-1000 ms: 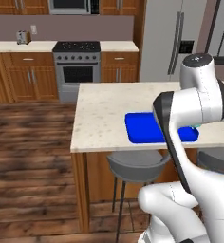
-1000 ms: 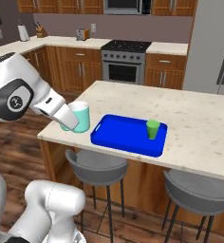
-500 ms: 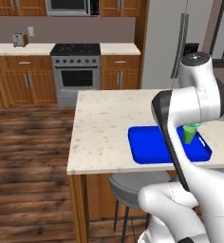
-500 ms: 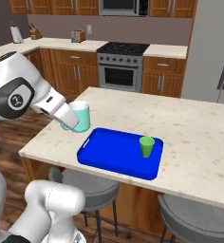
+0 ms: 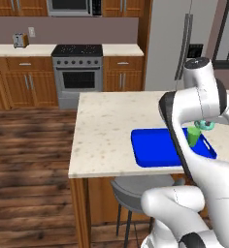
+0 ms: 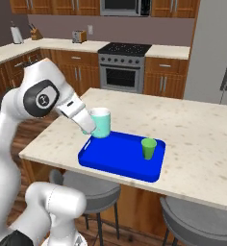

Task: There is a tray on the dining counter. Grab the cup, mug, and pitcher and place them on the tray. The pitcher may be placed next to the tray if it cannot fit the tray.

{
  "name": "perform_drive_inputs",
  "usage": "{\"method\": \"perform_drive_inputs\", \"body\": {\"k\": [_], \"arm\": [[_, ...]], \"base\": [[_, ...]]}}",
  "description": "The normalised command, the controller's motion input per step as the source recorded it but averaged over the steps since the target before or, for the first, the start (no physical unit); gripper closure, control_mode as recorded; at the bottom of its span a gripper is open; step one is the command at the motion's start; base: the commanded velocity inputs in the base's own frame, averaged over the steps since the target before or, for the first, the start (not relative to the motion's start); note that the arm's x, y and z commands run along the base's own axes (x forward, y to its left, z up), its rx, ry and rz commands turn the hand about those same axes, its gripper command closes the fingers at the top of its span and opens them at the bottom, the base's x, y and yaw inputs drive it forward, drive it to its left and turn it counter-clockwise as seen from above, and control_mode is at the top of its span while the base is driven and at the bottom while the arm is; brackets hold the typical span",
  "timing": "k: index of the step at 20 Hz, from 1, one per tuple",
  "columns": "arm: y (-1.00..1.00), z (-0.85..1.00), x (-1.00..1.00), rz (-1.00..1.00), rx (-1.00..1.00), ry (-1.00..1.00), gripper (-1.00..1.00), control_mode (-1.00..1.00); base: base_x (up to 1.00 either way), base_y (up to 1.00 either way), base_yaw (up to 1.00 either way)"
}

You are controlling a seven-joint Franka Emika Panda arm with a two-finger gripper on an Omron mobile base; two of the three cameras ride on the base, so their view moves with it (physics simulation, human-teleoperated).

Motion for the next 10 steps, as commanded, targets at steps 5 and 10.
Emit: {"method": "perform_drive_inputs", "body": {"k": [5,10], "arm": [[-0.02,-0.58,0.52,-0.44,0.0,0.0,1.0,-1.0],[0.0,-0.51,0.6,-0.42,0.0,0.03,1.0,-1.0]], "base": [[0.0,0.0,0.0],[0.0,0.0,0.0]]}}
